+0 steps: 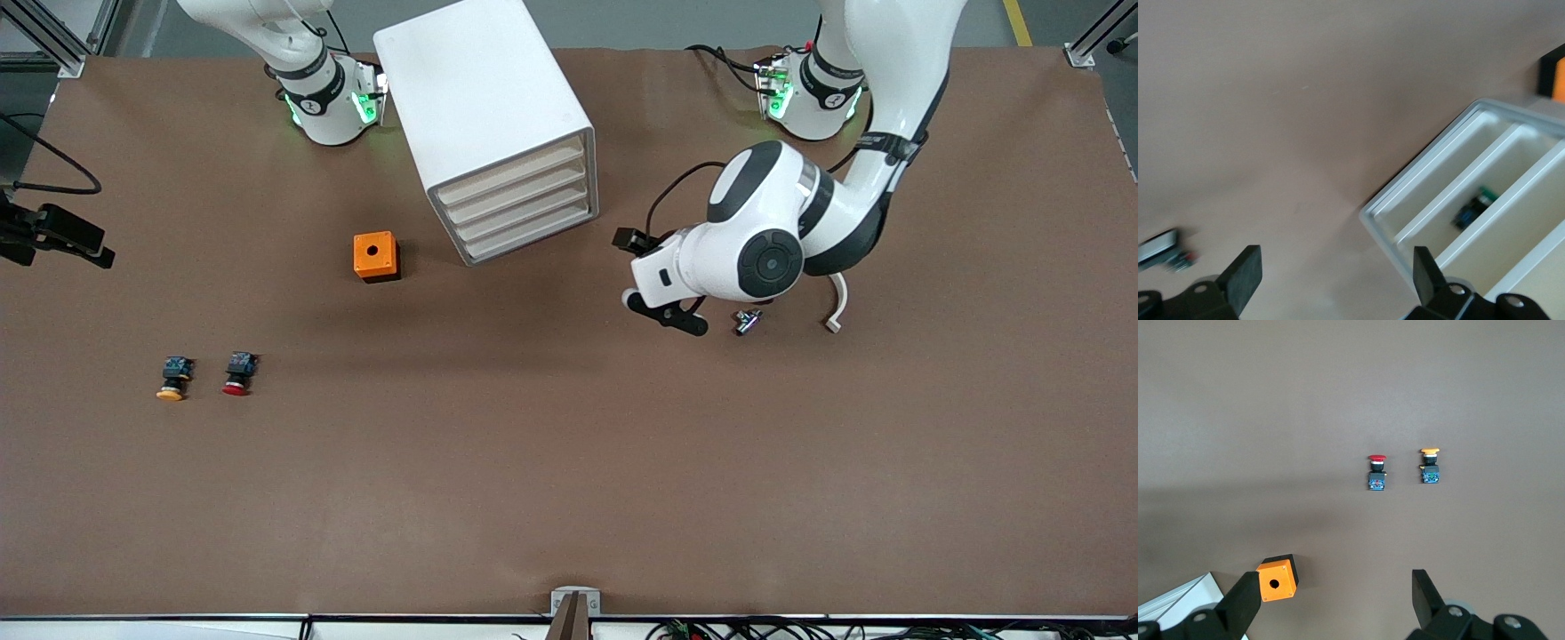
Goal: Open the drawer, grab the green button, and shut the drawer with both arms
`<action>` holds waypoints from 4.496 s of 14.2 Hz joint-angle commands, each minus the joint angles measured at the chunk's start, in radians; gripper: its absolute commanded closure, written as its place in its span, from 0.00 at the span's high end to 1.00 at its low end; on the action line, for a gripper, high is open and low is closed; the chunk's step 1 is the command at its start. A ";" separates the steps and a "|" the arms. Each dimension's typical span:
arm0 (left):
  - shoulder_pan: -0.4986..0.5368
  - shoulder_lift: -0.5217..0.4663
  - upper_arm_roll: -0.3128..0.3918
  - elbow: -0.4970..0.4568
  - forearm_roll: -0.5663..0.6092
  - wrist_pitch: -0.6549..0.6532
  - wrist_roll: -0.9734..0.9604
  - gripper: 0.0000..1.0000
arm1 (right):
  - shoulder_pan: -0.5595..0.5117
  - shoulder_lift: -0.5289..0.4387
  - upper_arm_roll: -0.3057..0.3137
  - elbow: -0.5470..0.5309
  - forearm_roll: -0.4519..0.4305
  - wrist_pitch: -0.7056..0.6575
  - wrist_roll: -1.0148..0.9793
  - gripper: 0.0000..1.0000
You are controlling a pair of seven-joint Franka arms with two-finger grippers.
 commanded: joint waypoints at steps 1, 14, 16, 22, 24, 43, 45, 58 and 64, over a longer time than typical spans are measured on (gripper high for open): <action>-0.032 0.040 -0.001 -0.036 -0.144 0.110 0.033 1.00 | -0.003 0.013 0.004 0.012 -0.012 0.008 0.015 1.00; 0.025 0.288 -0.017 -0.136 -0.809 0.102 0.874 1.00 | 0.001 0.043 0.004 0.012 -0.012 0.048 0.018 1.00; 0.023 0.324 -0.058 -0.145 -0.910 0.099 0.976 1.00 | 0.003 0.043 0.004 0.010 -0.007 0.054 0.018 1.00; -0.035 0.382 -0.069 -0.157 -1.006 0.096 1.058 1.00 | 0.036 0.052 0.007 0.000 0.003 0.025 0.028 1.00; -0.052 0.384 -0.069 -0.180 -1.035 0.098 1.110 0.89 | 0.073 0.052 0.007 0.000 0.003 0.022 0.074 1.00; -0.115 0.414 -0.060 -0.197 -1.128 0.159 1.204 0.00 | 0.415 0.044 0.009 -0.039 0.017 -0.033 0.792 1.00; -0.113 0.414 -0.058 -0.193 -1.127 0.159 1.193 0.00 | 0.446 0.047 0.009 -0.039 0.037 -0.027 0.856 1.00; -0.092 0.454 0.062 -0.072 -1.112 0.147 1.159 0.00 | 0.665 0.086 0.009 -0.174 0.069 0.221 1.272 1.00; -0.080 0.457 0.121 -0.052 -1.105 0.147 1.155 0.00 | 0.776 0.196 0.009 -0.192 0.069 0.309 1.488 1.00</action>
